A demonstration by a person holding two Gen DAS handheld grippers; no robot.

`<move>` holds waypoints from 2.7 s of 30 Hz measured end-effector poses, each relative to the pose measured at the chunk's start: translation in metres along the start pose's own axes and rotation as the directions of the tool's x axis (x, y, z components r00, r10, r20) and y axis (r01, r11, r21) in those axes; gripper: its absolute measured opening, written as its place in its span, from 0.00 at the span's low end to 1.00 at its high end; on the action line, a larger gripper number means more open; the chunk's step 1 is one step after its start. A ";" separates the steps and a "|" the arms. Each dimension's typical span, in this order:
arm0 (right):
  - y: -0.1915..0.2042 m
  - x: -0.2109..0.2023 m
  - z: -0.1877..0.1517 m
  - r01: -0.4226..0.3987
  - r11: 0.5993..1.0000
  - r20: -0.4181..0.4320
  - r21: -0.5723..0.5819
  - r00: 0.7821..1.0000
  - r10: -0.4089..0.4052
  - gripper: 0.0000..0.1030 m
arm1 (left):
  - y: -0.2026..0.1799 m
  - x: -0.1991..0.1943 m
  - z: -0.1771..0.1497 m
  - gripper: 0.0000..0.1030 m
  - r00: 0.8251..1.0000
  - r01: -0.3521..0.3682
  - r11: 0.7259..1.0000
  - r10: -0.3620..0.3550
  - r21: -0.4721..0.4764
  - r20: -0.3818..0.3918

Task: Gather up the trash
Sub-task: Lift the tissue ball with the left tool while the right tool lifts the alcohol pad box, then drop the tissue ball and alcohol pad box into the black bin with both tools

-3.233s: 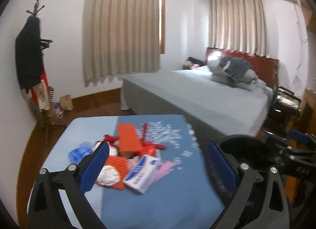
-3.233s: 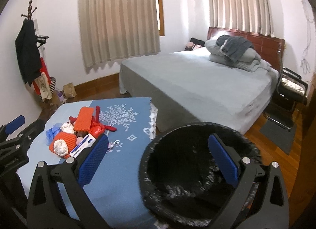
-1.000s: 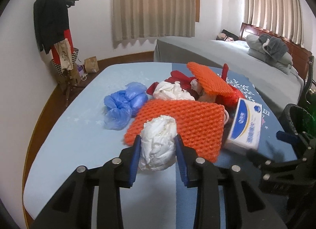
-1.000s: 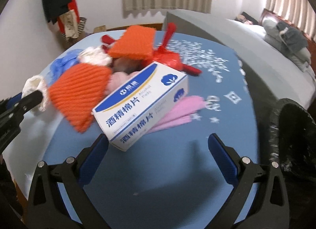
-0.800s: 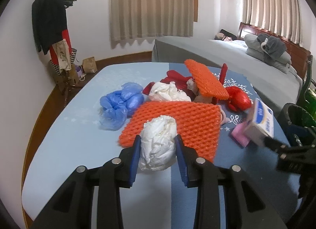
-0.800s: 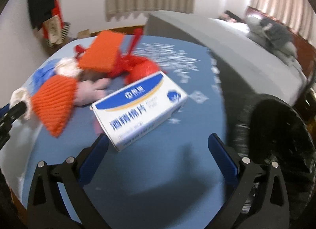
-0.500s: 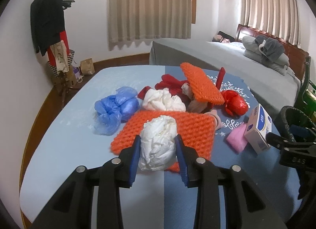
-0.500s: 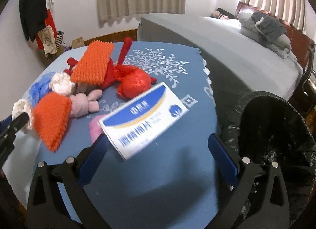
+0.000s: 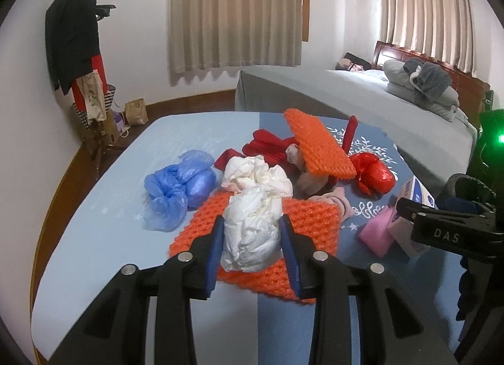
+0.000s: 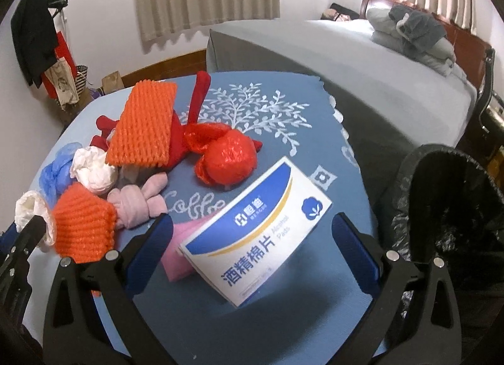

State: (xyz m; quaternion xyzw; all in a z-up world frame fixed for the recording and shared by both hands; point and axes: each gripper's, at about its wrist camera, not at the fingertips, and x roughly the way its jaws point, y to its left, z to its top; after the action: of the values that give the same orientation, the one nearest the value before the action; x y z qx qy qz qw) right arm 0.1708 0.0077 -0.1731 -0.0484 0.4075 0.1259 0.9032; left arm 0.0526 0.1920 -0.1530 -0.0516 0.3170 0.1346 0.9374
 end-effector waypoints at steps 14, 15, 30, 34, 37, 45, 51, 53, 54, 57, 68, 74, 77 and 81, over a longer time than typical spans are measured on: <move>-0.023 -0.021 -0.031 0.018 0.996 -0.067 -0.088 0.997 -0.024 0.95 | -0.004 0.003 -0.005 0.35 1.000 0.014 1.000 -0.014 -0.005 -0.019; -0.027 -0.023 -0.034 0.017 0.996 -0.070 -0.085 0.997 -0.023 0.95 | -0.005 0.003 -0.006 0.35 1.000 0.016 1.000 -0.016 -0.002 -0.020; -0.021 0.000 -0.029 -0.081 0.997 -0.089 0.006 0.993 0.082 0.59 | -0.019 -0.005 -0.003 0.35 0.999 0.036 0.999 -0.035 0.025 -0.017; -0.026 -0.004 -0.031 -0.122 0.993 -0.088 0.007 0.989 0.122 0.54 | -0.026 -0.009 -0.003 0.35 0.999 0.045 0.998 -0.045 0.033 -0.014; -0.027 -0.018 -0.028 -0.127 0.992 -0.054 -0.015 0.991 0.126 0.54 | -0.030 -0.013 -0.001 0.35 0.999 0.054 0.998 -0.054 0.036 -0.006; -0.054 -0.062 -0.016 -0.121 0.993 0.034 -0.004 0.992 0.121 0.54 | -0.057 -0.029 0.011 0.35 0.993 0.108 0.992 -0.110 0.062 0.036; -0.093 -0.088 -0.012 -0.059 0.997 0.086 0.041 0.995 0.055 0.54 | -0.090 -0.038 0.018 0.35 0.982 0.176 0.980 -0.182 0.097 0.058; -0.110 -0.096 -0.013 -0.029 0.998 0.098 0.058 0.995 0.023 0.55 | -0.104 -0.039 0.020 0.35 0.976 0.205 0.973 -0.212 0.108 0.057; -0.116 -0.099 -0.015 -0.018 0.998 0.102 0.066 0.995 0.011 0.55 | -0.111 -0.040 0.020 0.35 0.973 0.218 0.969 -0.226 0.115 0.056; -0.142 -0.108 -0.019 0.020 0.995 0.108 0.102 0.994 -0.031 0.55 | -0.138 -0.041 0.023 0.35 0.960 0.266 0.953 -0.276 0.142 0.052; -0.231 -0.125 -0.047 0.156 0.961 0.095 0.229 0.979 -0.182 0.55 | -0.236 -0.044 0.030 0.35 0.899 0.420 0.874 -0.438 0.243 0.021; -0.266 -0.129 -0.059 0.201 0.940 0.088 0.277 0.968 -0.233 0.55 | -0.285 -0.040 0.032 0.35 0.860 0.491 0.825 -0.510 0.281 -0.007; -0.280 -0.131 -0.063 0.220 0.930 0.084 0.294 0.964 -0.254 0.56 | -0.305 -0.040 0.032 0.39 0.838 0.526 0.797 -0.546 0.296 -0.019; -0.294 -0.133 -0.066 0.244 0.918 0.086 0.312 0.955 -0.284 0.67 | -0.315 -0.040 0.033 0.62 0.825 0.543 0.783 -0.565 0.304 -0.020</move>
State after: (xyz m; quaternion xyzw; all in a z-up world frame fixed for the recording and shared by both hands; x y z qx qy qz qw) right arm 0.1167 -0.3128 -0.1224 0.0420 0.3520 -0.0573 0.9333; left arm 0.1311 -0.1128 -0.0989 0.0035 0.2704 -0.1937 0.9431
